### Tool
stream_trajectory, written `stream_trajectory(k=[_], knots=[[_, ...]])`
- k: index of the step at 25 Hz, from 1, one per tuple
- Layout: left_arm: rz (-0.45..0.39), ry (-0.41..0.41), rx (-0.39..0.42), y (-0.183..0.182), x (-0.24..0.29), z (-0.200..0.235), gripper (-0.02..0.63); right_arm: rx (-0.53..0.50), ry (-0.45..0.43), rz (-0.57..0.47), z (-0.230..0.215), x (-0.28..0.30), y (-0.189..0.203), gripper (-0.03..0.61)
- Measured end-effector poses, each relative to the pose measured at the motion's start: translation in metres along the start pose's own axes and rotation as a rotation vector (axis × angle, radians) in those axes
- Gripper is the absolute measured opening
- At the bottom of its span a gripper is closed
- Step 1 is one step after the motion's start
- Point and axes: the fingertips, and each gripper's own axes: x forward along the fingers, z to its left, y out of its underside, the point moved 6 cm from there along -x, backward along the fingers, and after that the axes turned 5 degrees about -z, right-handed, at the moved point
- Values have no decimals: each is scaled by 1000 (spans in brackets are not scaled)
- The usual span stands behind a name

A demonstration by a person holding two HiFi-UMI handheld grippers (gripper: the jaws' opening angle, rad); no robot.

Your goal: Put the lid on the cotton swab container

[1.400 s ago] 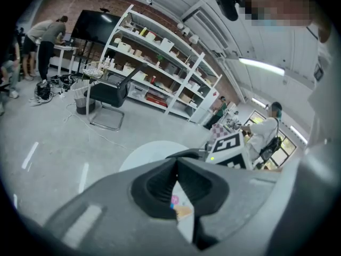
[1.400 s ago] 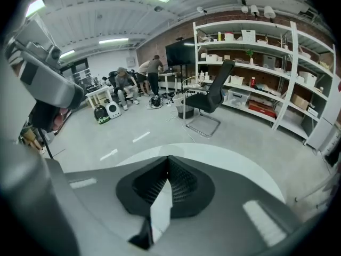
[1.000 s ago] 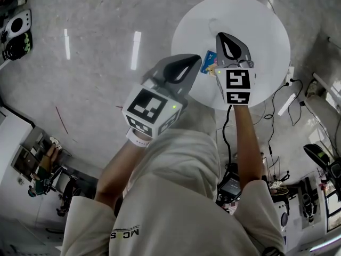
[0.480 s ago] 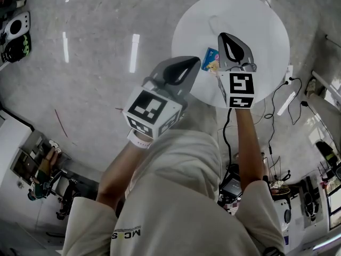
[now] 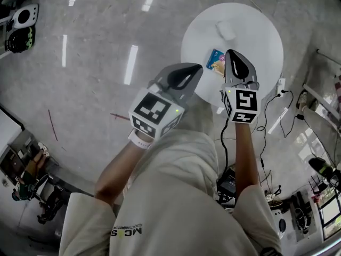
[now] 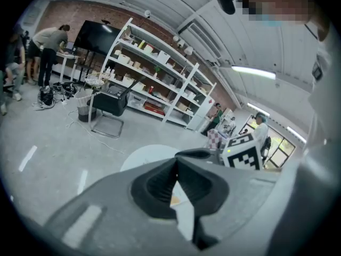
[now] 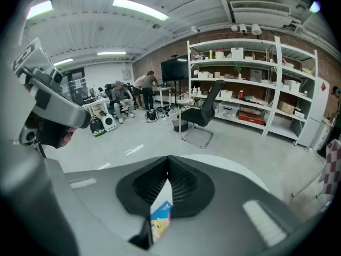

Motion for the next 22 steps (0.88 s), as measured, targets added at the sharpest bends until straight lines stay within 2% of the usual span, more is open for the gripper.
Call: stream_trajectory(k=[7, 12, 16, 22], knots=[[-42, 38, 58, -19, -68, -56, -2, -11, 14, -69, 47, -83, -47, -3], [-109, 40, 77, -31, -104, -86, -2, -33, 18, -104, 65, -136, -74, -3], [-145, 59, 80, -27, -105, -109, -2, 42, 15, -159, 59, -179, -81, -3], [-220, 38, 100, -43, -178, -122, -2, 124, 19, -216, 108, -223, -103, -3]])
